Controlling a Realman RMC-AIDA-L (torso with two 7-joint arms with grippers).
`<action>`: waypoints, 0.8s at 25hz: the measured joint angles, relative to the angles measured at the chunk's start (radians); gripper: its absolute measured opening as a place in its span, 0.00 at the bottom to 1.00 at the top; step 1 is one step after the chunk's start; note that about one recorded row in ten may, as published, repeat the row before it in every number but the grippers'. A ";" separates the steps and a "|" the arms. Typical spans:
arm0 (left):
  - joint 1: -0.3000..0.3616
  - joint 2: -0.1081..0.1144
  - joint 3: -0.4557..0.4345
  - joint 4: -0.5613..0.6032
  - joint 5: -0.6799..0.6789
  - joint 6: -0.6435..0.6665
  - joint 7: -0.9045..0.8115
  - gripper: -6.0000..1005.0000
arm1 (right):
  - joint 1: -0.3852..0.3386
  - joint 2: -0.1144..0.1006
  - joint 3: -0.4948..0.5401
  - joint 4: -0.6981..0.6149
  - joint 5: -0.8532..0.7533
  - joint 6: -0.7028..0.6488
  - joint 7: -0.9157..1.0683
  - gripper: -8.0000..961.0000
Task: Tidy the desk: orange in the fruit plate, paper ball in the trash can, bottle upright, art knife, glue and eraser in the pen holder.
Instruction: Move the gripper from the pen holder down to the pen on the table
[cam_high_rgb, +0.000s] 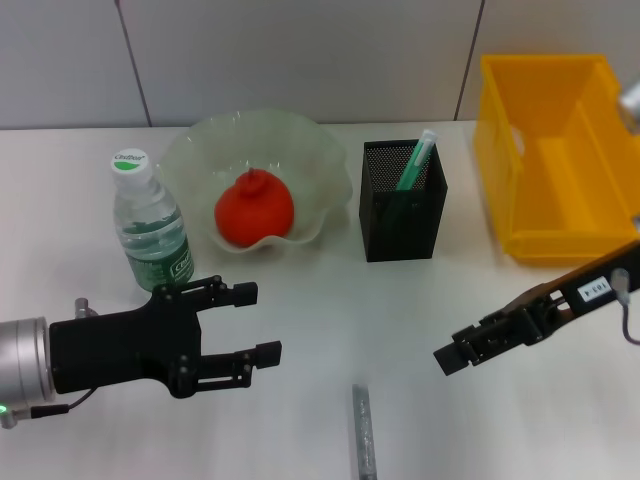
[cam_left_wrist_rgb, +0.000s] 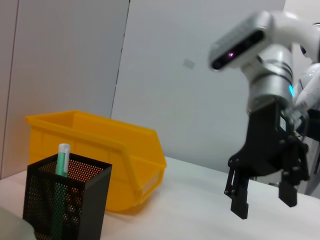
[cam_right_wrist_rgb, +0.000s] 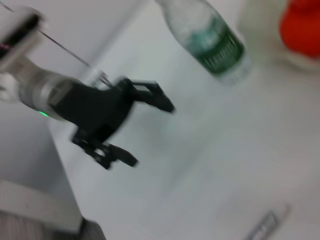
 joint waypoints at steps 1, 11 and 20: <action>0.000 0.000 0.000 0.000 0.000 0.000 0.000 0.71 | 0.058 0.003 0.000 0.002 -0.091 -0.013 0.085 0.73; 0.007 -0.005 0.007 -0.007 0.003 0.000 0.066 0.70 | 0.253 0.052 -0.105 0.052 -0.305 -0.010 0.211 0.73; 0.007 0.003 0.009 -0.004 0.006 -0.001 0.068 0.70 | 0.333 0.118 -0.258 0.045 -0.401 0.055 0.179 0.73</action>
